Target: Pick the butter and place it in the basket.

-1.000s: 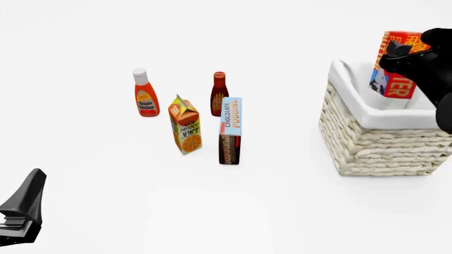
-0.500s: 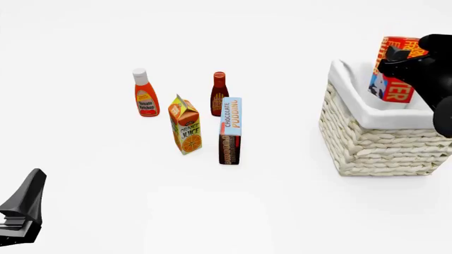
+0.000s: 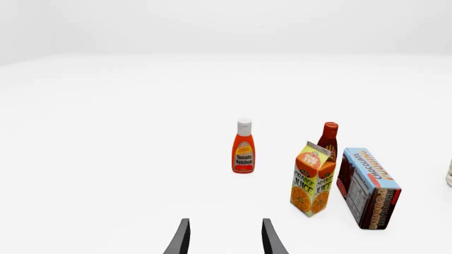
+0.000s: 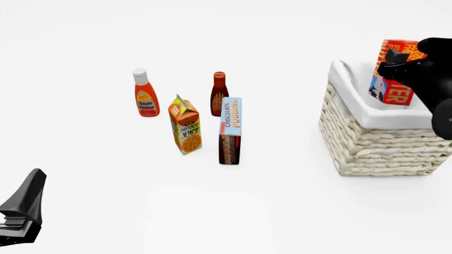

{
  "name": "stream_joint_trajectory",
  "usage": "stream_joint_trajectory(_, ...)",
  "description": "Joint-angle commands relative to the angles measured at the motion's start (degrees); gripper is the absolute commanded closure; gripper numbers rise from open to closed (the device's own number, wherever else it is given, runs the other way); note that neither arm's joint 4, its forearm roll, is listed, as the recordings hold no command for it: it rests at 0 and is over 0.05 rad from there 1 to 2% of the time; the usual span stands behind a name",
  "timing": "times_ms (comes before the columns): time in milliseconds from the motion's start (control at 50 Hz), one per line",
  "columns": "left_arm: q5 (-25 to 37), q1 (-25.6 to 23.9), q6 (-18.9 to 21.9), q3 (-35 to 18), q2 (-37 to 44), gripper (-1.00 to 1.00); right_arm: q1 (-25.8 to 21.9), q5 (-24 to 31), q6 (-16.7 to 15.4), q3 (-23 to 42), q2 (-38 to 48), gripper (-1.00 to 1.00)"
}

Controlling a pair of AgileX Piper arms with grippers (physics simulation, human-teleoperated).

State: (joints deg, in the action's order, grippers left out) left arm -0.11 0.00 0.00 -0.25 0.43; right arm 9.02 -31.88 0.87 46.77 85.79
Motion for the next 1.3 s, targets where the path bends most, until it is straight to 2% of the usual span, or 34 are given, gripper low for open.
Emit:
stream_joint_trajectory(20, 0.00, 0.00, 0.00, 0.00, 0.00, -1.00, -0.20, -0.38, 0.63, 1.11, -0.07, 1.00)
stream_joint_trajectory(900, 0.00, 0.00, 0.00, 0.00, 0.00, -1.00, 0.24, -1.35, 0.85, 1.29, 2.40, 1.00)
stream_joint_trajectory(920, 0.00, 0.00, 0.00, 0.00, 0.00, -1.00, 0.22, -1.23, 0.90, 1.38, 2.50, -1.00)
stream_joint_trajectory(1300, 0.00, 0.00, 0.00, 0.00, 0.00, -1.00, 0.53, -1.47, 1.16, 0.95, 2.38, -1.00)
